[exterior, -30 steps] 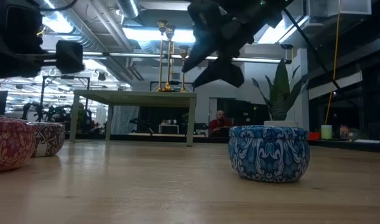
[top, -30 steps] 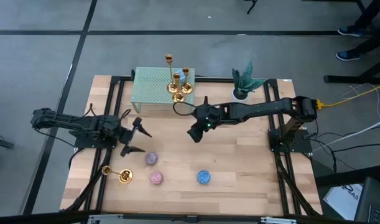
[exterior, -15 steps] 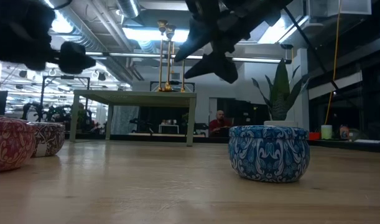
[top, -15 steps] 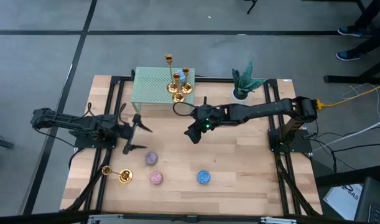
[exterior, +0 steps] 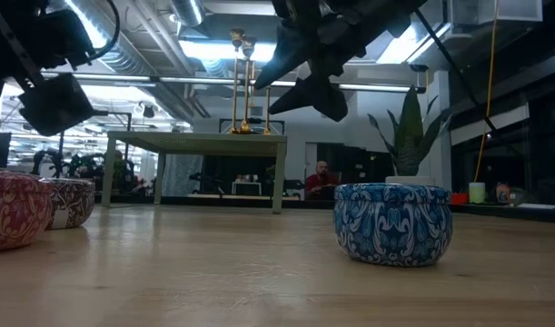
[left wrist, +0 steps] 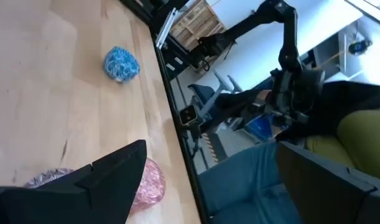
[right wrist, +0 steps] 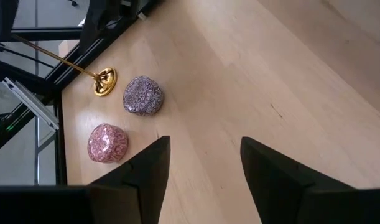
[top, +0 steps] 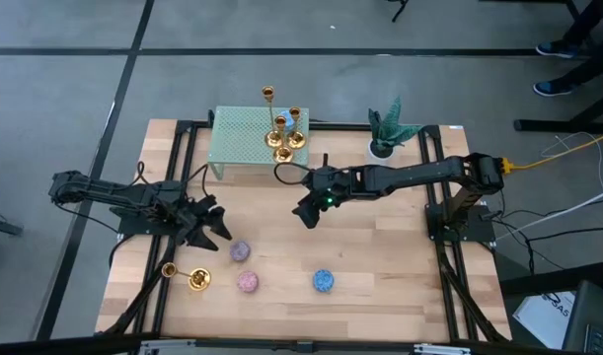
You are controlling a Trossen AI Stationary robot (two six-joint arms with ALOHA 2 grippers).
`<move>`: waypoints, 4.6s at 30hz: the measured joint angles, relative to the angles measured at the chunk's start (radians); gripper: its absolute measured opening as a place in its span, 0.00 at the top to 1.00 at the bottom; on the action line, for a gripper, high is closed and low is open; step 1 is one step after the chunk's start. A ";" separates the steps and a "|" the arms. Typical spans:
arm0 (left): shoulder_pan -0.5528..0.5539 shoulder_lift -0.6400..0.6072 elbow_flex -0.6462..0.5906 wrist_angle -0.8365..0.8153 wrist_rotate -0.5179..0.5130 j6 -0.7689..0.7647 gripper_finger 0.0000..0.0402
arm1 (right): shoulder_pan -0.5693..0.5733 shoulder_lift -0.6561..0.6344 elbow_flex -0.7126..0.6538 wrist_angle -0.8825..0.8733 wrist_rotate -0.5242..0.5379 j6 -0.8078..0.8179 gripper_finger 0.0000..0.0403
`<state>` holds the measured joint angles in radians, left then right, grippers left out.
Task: Pick & Place candle stick holders
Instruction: Put the gold candle holder on the shelf
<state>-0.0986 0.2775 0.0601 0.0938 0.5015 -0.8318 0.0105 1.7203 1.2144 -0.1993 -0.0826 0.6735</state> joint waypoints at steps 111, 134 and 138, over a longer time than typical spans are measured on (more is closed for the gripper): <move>-0.421 0.411 0.552 -0.731 0.108 0.722 0.43 | -0.002 0.001 0.000 0.008 0.090 -0.476 0.50; -0.482 0.436 0.562 -0.645 -0.140 0.589 0.94 | -0.002 0.001 0.000 0.008 0.089 -0.473 0.50; -0.420 0.406 0.601 -0.647 -0.283 0.555 0.94 | -0.002 0.001 0.000 0.015 0.073 -0.458 0.50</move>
<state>-0.5188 0.6832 0.6613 -0.5536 0.2183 -0.2767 0.0085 1.7210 1.2140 -0.1842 -0.0096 0.2158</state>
